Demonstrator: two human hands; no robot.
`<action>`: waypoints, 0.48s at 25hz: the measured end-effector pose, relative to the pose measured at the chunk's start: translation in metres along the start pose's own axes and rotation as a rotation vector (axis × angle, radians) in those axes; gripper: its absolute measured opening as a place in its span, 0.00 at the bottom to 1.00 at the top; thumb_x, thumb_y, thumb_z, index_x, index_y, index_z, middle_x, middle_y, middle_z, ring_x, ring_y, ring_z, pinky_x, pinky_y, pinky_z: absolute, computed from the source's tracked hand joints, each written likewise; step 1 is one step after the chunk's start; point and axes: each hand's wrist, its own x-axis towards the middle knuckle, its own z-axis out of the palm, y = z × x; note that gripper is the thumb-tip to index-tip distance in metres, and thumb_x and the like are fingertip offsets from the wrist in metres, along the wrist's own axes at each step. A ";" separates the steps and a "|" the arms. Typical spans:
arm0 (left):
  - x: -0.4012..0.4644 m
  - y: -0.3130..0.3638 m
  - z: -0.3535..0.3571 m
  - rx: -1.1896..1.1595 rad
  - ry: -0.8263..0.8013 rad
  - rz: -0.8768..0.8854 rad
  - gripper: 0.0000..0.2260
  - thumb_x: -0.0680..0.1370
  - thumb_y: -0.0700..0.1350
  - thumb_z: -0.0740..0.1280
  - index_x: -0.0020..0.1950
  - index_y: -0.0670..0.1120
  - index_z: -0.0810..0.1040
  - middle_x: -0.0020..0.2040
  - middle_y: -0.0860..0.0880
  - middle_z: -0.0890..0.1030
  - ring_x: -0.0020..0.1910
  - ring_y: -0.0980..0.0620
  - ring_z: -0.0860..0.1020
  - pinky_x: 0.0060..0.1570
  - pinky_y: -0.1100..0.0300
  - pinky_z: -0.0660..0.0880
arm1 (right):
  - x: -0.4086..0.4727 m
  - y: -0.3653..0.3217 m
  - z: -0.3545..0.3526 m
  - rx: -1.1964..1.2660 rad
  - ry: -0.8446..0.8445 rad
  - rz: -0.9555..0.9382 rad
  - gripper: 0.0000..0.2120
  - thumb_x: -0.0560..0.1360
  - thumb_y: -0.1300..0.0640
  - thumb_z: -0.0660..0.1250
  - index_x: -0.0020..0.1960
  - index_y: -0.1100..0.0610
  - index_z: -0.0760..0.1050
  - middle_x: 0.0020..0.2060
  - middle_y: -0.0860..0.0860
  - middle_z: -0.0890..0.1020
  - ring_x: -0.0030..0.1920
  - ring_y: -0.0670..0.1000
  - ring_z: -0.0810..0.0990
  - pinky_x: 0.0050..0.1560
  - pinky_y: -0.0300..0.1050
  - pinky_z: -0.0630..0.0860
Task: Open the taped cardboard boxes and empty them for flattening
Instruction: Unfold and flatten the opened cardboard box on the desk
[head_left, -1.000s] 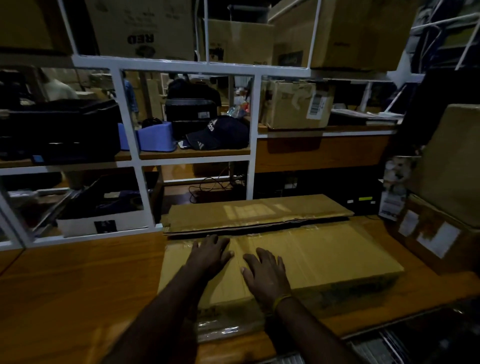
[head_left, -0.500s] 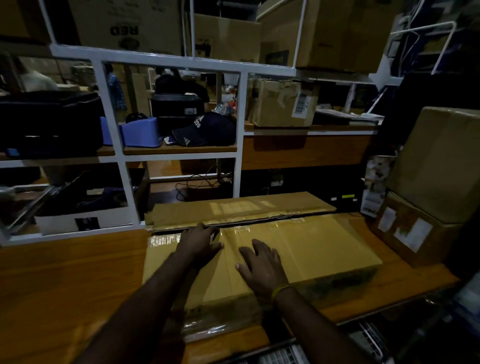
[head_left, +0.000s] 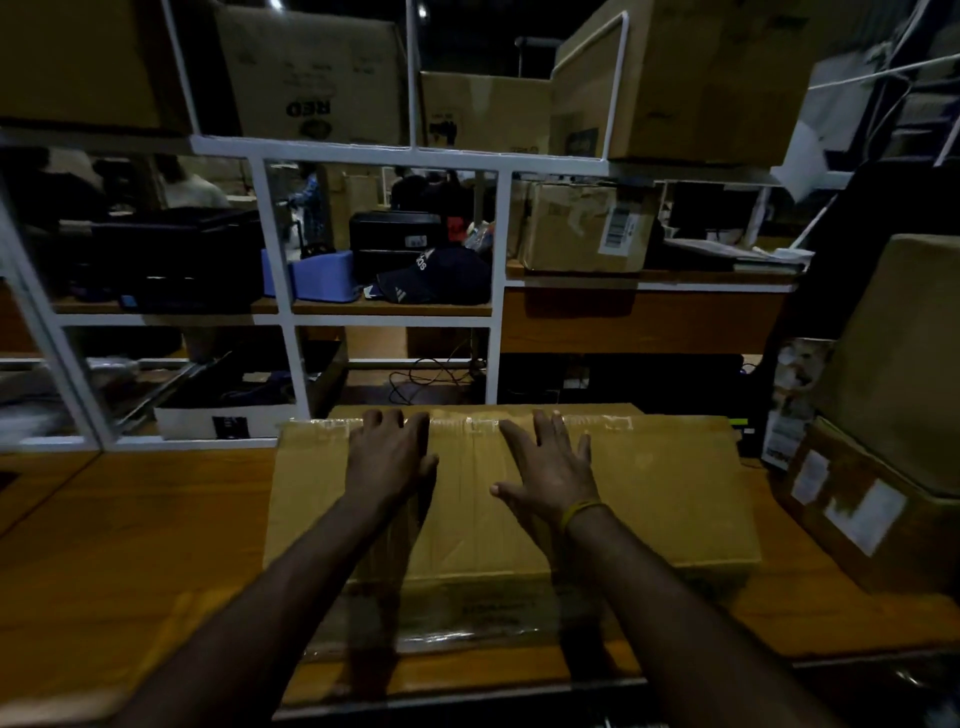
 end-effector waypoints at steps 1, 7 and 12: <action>-0.005 0.004 -0.004 -0.005 0.007 -0.026 0.27 0.76 0.61 0.66 0.72 0.54 0.66 0.66 0.45 0.73 0.68 0.41 0.67 0.60 0.47 0.72 | -0.001 0.001 -0.005 0.000 0.017 -0.007 0.43 0.71 0.34 0.69 0.77 0.38 0.48 0.79 0.54 0.49 0.79 0.59 0.44 0.74 0.70 0.46; -0.030 0.027 -0.025 -0.073 0.075 -0.145 0.27 0.74 0.56 0.71 0.70 0.53 0.67 0.66 0.41 0.69 0.68 0.39 0.66 0.63 0.38 0.69 | -0.028 0.000 -0.011 -0.008 0.323 -0.071 0.43 0.67 0.36 0.74 0.76 0.41 0.56 0.72 0.57 0.63 0.74 0.61 0.58 0.74 0.69 0.52; -0.056 0.034 -0.038 -0.111 0.182 -0.131 0.30 0.71 0.52 0.75 0.69 0.52 0.68 0.66 0.40 0.69 0.67 0.37 0.67 0.63 0.36 0.68 | -0.049 0.006 -0.011 -0.009 0.535 -0.100 0.38 0.67 0.42 0.76 0.72 0.44 0.64 0.65 0.59 0.71 0.68 0.61 0.68 0.72 0.64 0.62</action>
